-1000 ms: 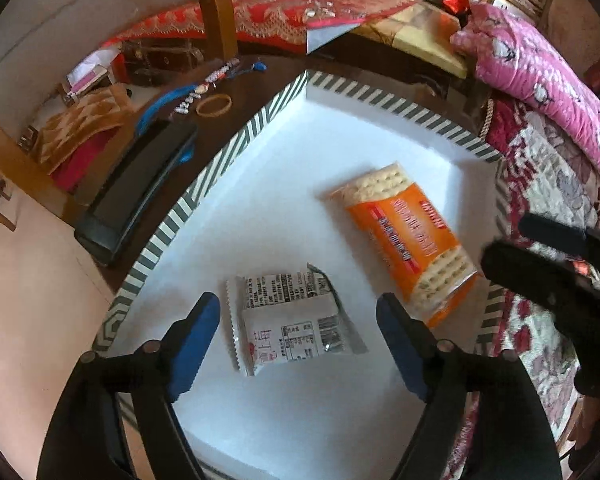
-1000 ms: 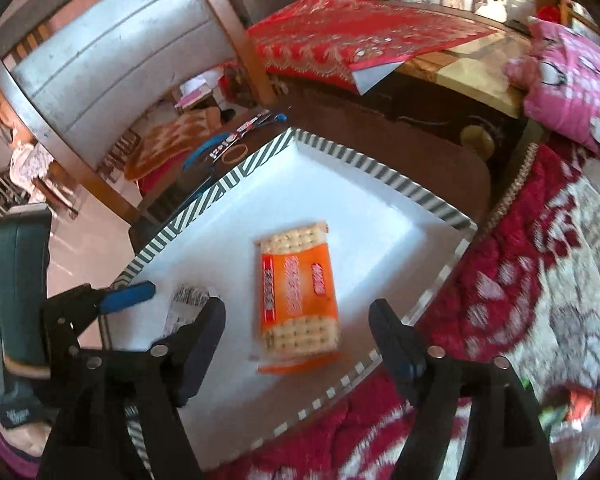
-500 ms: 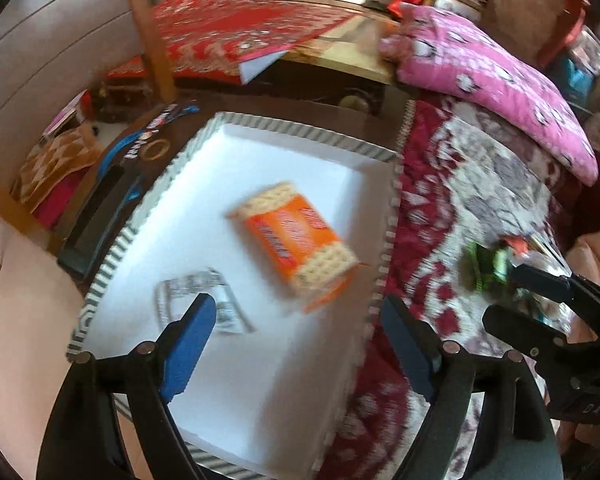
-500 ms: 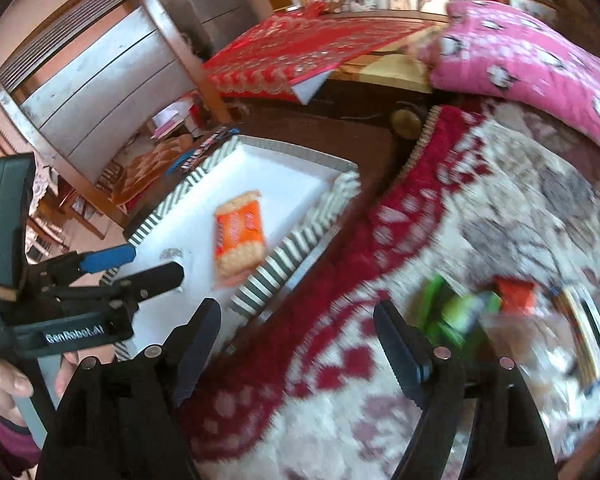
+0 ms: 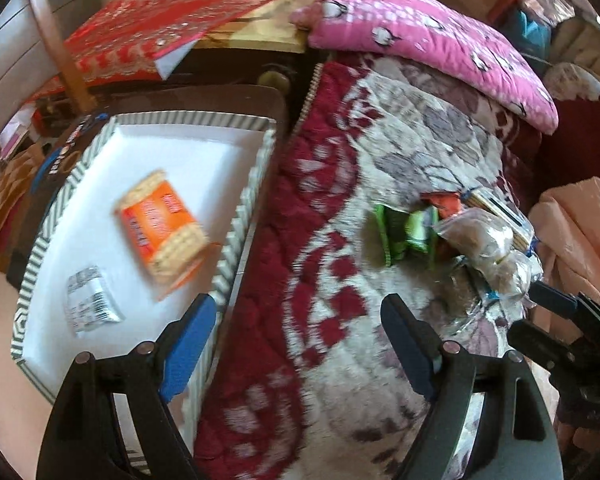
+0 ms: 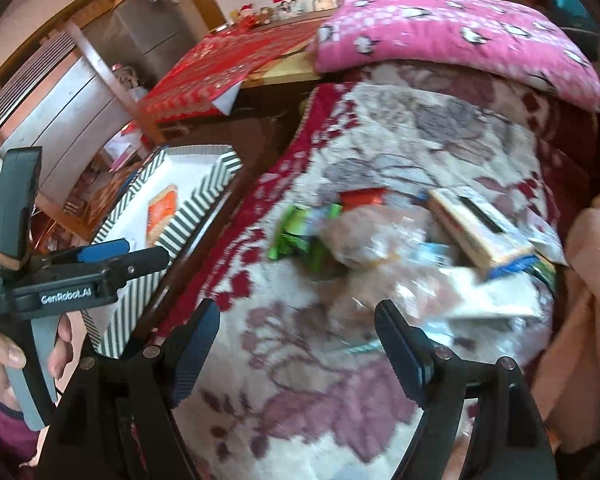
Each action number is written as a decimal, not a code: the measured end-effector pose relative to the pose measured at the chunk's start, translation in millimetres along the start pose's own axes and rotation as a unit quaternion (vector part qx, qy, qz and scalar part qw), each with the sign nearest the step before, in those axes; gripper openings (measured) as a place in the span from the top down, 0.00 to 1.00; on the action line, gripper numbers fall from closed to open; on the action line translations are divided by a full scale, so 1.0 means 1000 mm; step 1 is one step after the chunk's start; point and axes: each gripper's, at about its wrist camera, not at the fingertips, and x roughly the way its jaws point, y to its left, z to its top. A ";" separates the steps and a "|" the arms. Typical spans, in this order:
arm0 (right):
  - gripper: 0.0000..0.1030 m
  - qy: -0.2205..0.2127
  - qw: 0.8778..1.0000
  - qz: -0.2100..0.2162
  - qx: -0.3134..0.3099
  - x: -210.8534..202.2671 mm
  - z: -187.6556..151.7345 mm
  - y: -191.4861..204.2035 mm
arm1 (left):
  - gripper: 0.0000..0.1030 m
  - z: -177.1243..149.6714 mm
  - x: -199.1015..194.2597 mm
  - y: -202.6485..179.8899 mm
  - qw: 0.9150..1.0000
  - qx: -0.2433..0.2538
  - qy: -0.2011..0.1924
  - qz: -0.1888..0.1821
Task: Organize snacks
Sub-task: 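Grasp the green sachet with the left gripper while the right grasps the nut bag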
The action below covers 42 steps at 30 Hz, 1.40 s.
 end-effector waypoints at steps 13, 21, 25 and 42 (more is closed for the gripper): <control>0.18 -0.003 0.999 -0.014 0.035 -0.018 -0.020 -0.041 | 0.18 0.031 0.061 -0.054 0.998 0.029 0.032 -0.039; 0.16 -0.005 1.000 -0.015 0.018 -0.015 -0.003 -0.041 | 0.18 0.047 0.094 -0.067 0.997 0.037 0.045 -0.050; 0.15 0.005 1.000 -0.023 -0.009 -0.003 0.013 -0.037 | 0.18 0.051 0.103 -0.071 0.996 0.048 0.052 -0.051; 0.41 0.079 0.996 -0.013 -0.051 0.076 0.050 -0.050 | 0.19 0.058 0.115 -0.059 0.996 0.035 0.070 -0.047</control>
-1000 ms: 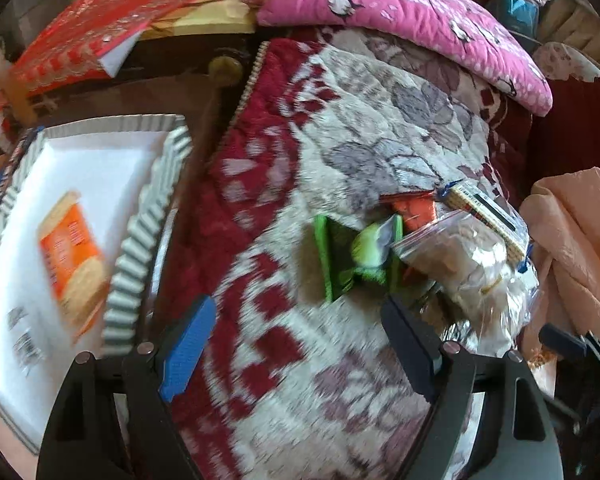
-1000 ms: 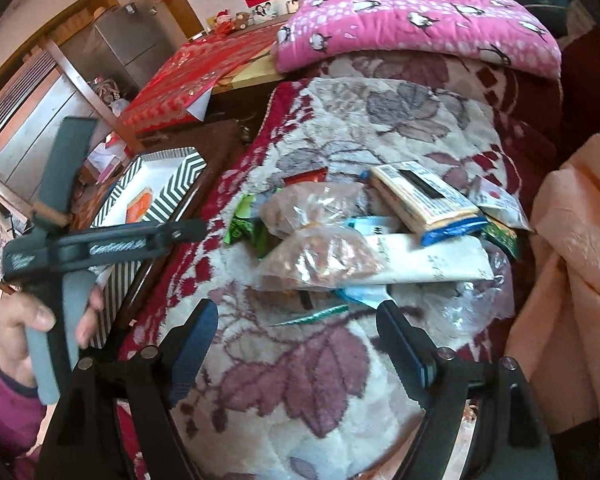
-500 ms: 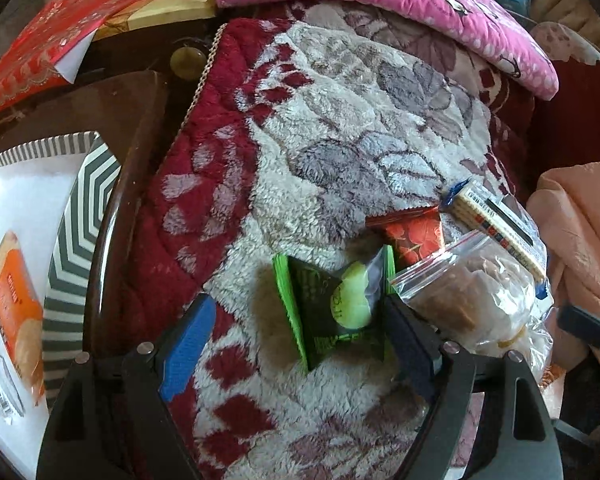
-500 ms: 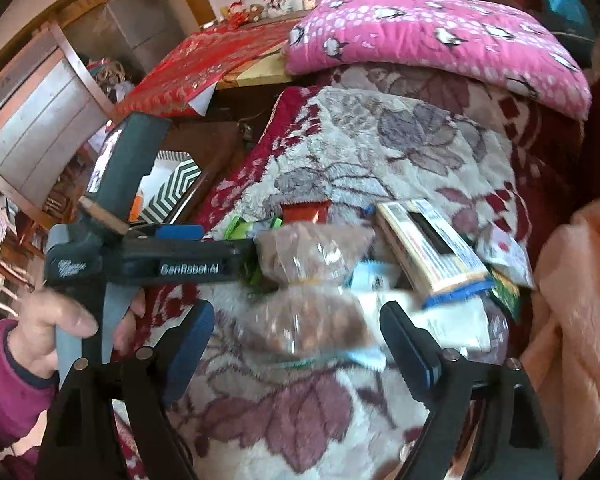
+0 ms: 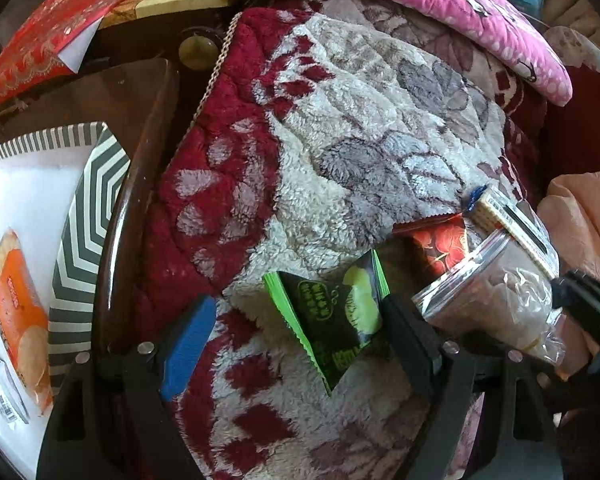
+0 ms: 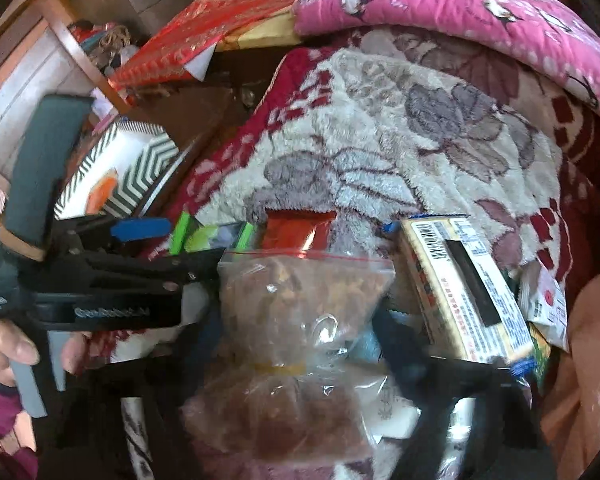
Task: Organize snacks
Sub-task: 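Grasp the green sachet with the left gripper while the right grasps the nut bag, then carry the green sachet and nut bag over the tray and release them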
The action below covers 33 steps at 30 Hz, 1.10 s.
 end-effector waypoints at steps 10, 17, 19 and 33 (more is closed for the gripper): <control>0.58 -0.053 0.998 0.006 0.017 -0.029 -0.026 0.000 | 0.72 -0.012 -0.011 -0.006 1.000 0.007 -0.015 -0.016; 0.58 -0.075 0.997 0.021 0.020 -0.047 -0.036 0.015 | 0.73 -0.027 -0.038 -0.001 0.999 0.007 -0.030 -0.022; 0.58 -0.080 0.996 0.024 0.020 -0.050 -0.037 0.020 | 0.73 -0.032 -0.048 0.002 0.999 0.008 -0.036 -0.019; 0.58 -0.087 0.995 0.039 -0.002 -0.054 -0.034 0.067 | 0.73 -0.061 -0.098 0.030 0.997 -0.002 -0.073 0.023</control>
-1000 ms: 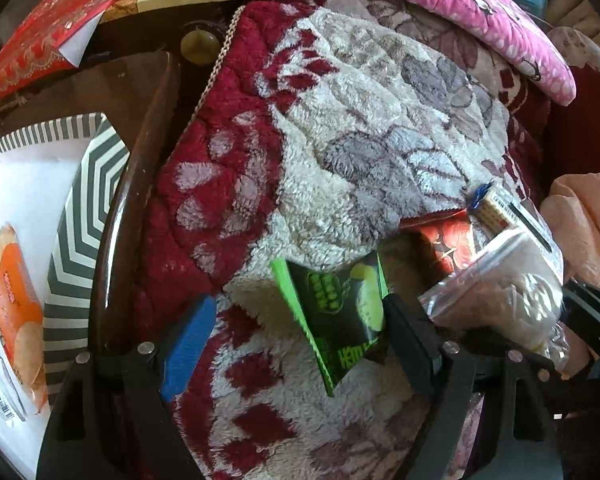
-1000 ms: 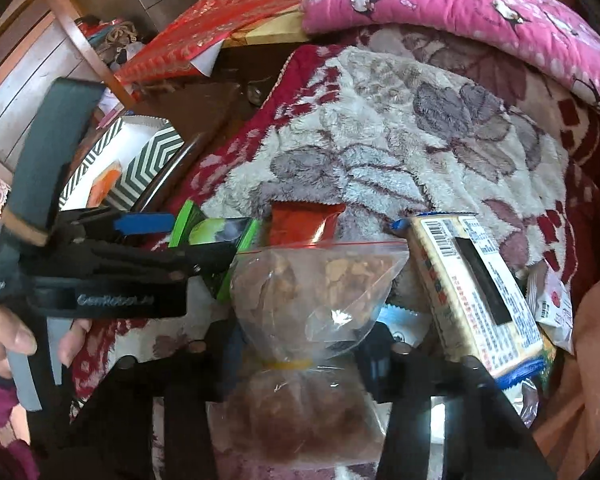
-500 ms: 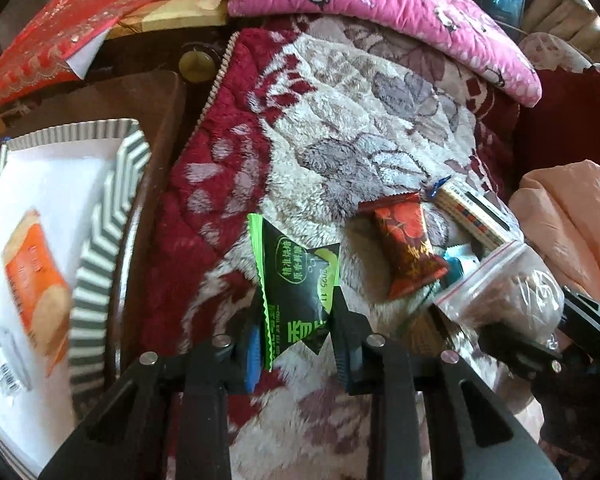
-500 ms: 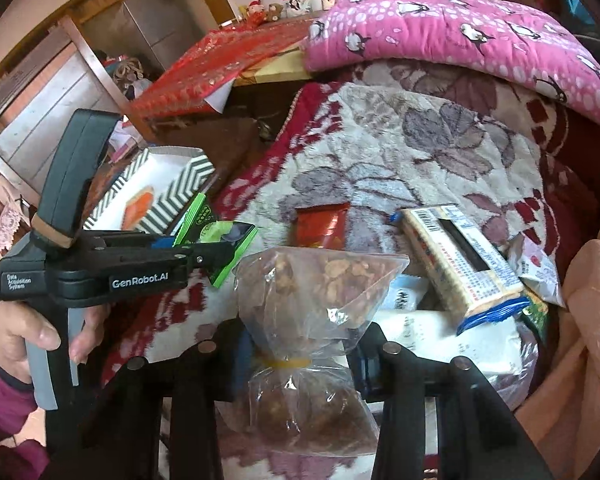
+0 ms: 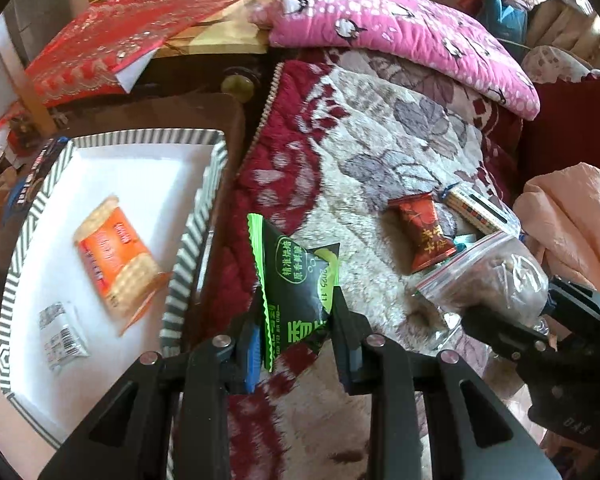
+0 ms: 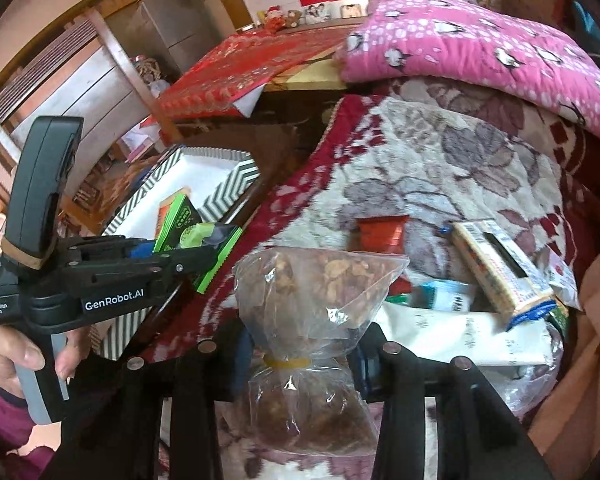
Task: Organize snacks
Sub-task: 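Carry the green sachet and nut bag over the tray and release them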
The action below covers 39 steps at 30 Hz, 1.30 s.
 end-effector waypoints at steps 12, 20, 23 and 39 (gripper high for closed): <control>0.58 0.005 0.999 0.022 -0.039 0.014 0.017 0.051 | 0.73 -0.006 -0.033 0.046 0.999 -0.027 -0.027 0.034; 0.58 0.013 0.997 0.039 -0.068 0.028 0.030 0.088 | 0.73 -0.013 -0.048 0.085 0.997 -0.053 -0.033 0.055; 0.58 0.016 0.996 0.046 -0.078 0.033 0.035 0.100 | 0.73 -0.016 -0.053 0.102 0.995 -0.065 -0.035 0.063; 0.58 0.041 0.990 0.067 -0.116 0.067 0.050 0.153 | 0.73 -0.041 -0.058 0.164 0.989 -0.112 -0.025 0.092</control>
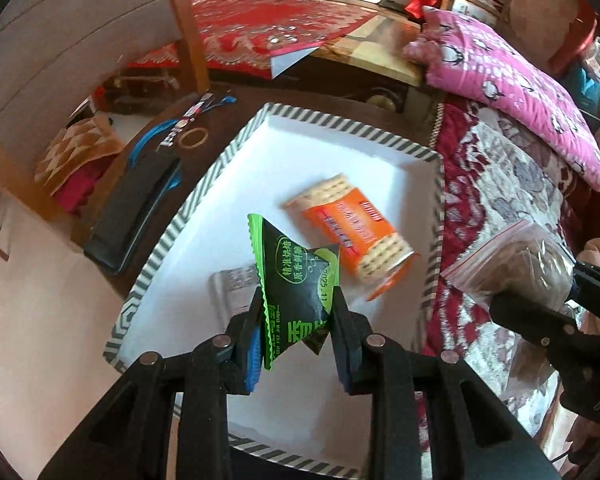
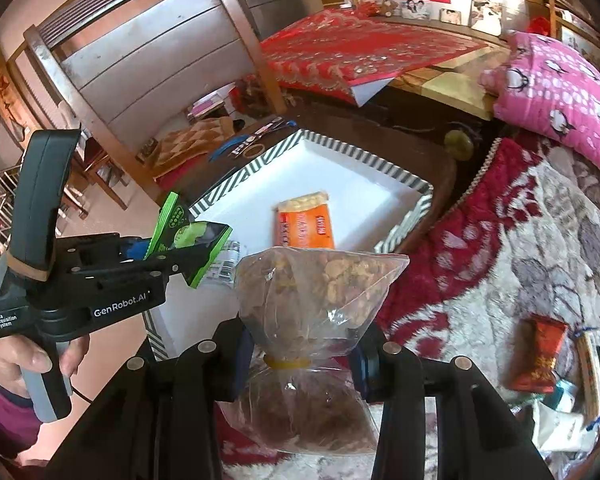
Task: Organize snacks
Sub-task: 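Carry the green sachet and nut bag over the tray and release them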
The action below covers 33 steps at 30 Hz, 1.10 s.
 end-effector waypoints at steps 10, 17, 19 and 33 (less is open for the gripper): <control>0.58 0.016 1.000 0.011 -0.019 0.023 0.016 0.019 | 0.73 -0.007 0.011 0.024 1.000 -0.020 0.013 0.010; 0.58 0.032 0.999 0.014 -0.027 0.042 0.021 0.029 | 0.73 -0.009 0.020 0.032 0.999 -0.027 0.021 0.010; 0.58 0.037 0.999 0.014 -0.030 0.047 0.021 0.030 | 0.73 -0.008 0.022 0.035 0.999 -0.029 0.024 0.010; 0.58 0.074 0.996 0.026 -0.036 0.089 0.026 0.040 | 0.73 -0.012 0.038 0.046 0.998 -0.038 0.044 0.018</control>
